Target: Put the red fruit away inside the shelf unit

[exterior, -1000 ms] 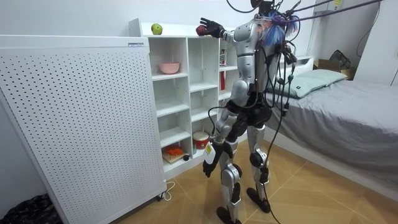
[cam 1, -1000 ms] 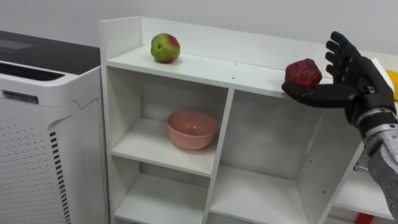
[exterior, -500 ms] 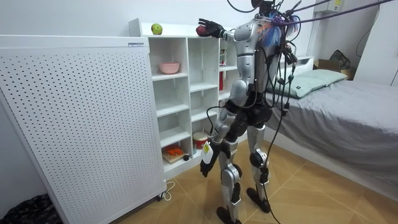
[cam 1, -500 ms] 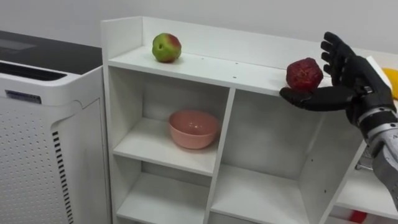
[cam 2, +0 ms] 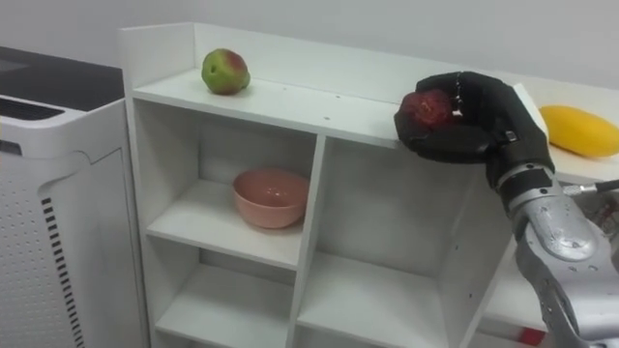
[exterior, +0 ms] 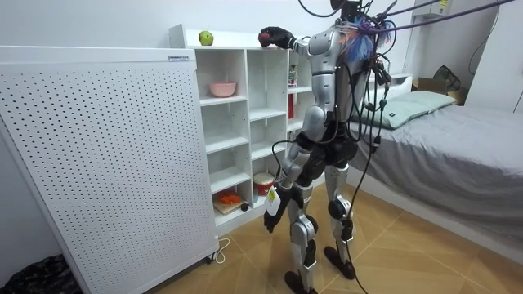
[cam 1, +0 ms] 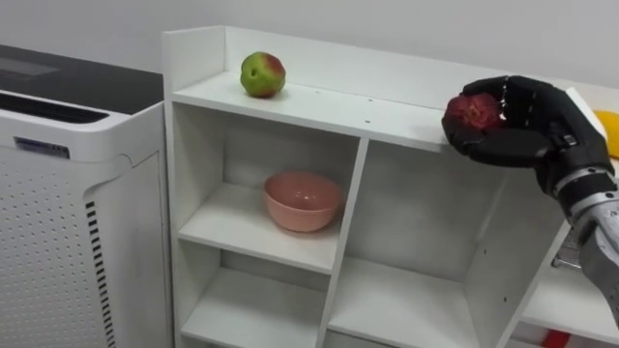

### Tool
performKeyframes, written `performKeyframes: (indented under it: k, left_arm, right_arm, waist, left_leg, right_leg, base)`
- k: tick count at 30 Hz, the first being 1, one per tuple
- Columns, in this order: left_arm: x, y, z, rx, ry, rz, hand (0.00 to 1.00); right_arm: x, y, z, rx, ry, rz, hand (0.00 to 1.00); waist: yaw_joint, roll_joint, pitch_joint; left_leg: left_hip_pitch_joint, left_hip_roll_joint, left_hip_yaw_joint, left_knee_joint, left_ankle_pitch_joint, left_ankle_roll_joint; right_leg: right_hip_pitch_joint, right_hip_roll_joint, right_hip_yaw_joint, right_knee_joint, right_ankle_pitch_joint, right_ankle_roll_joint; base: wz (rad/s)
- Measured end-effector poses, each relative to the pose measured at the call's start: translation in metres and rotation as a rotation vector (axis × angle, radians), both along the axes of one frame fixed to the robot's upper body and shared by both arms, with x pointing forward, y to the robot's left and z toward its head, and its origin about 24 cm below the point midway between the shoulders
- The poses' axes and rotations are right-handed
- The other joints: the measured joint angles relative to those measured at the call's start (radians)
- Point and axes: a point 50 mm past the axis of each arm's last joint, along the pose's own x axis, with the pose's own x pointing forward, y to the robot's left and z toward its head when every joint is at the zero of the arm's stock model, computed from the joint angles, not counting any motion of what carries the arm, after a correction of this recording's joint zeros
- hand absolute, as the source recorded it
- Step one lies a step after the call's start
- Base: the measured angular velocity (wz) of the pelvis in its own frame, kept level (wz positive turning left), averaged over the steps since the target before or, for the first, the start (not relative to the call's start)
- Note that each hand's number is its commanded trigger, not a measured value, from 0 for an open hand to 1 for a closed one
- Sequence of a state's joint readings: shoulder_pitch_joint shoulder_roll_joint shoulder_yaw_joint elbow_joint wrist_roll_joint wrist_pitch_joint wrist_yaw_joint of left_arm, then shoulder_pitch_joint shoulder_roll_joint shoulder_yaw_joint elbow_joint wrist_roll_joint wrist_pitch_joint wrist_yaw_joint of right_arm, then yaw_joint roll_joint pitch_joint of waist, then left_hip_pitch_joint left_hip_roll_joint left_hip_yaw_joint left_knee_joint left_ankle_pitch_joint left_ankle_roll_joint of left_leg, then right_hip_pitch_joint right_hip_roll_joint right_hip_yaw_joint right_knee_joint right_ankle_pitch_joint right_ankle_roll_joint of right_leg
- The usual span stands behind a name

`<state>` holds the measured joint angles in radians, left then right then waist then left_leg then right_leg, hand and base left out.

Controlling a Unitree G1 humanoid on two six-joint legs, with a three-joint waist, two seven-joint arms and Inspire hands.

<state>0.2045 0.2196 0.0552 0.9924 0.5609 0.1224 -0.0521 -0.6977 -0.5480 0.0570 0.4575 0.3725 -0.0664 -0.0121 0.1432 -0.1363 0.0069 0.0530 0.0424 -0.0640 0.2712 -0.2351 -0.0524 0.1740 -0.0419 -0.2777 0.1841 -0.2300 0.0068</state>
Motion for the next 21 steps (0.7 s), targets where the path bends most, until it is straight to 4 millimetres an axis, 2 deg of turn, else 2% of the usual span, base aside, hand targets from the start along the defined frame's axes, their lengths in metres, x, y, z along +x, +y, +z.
performKeyframes:
  k: [10, 15, 18, 21]
  left_arm:
    - [0.0, 0.001, 0.0, 0.0, 0.0, 0.002, 0.0]
    - [0.002, 0.0, 0.0, 0.0, -0.003, -0.003, 0.0]
    - [0.005, -0.001, 0.0, -0.003, -0.011, -0.006, 0.0]
    - [0.003, -0.002, 0.0, -0.002, -0.003, -0.002, 0.0]
  right_arm:
    - [0.0, 0.0, 0.0, 0.022, -0.006, 0.009, 1.0]
    - [-0.002, 0.012, 0.007, 0.037, -0.034, 0.07, 1.0]
    - [-0.005, 0.026, 0.011, 0.062, -0.064, 0.129, 1.0]
    - [-0.015, 0.047, 0.003, 0.124, -0.082, 0.208, 1.0]
  waist:
    - [0.002, 0.001, 0.002]
    - [-0.003, 0.007, 0.0046]
    - [-0.001, 0.016, 0.0004]
    - [0.004, 0.033, -0.0074]
  left_leg:
    - [-0.005, 0.0, 0.0, -0.004, 0.0, 0.0]
    - [-0.006, 0.0, 0.001, -0.001, 0.0, 0.0]
    - [-0.009, 0.0, 0.007, 0.001, 0.0, 0.0]
    - [-0.001, 0.0, 0.021, -0.002, 0.0, 0.0]
  right_leg:
    - [-0.001, 0.001, 0.0, 0.002, 0.0, 0.0]
    - [-0.005, 0.0, 0.002, 0.001, 0.0, 0.0]
    - [-0.015, 0.0, 0.01, 0.002, 0.001, 0.0]
    - [-0.014, -0.001, 0.029, 0.001, 0.001, 0.002]
  base:
    - [0.0]
    - [-0.01]
    - [-0.07]
    - [-0.11]
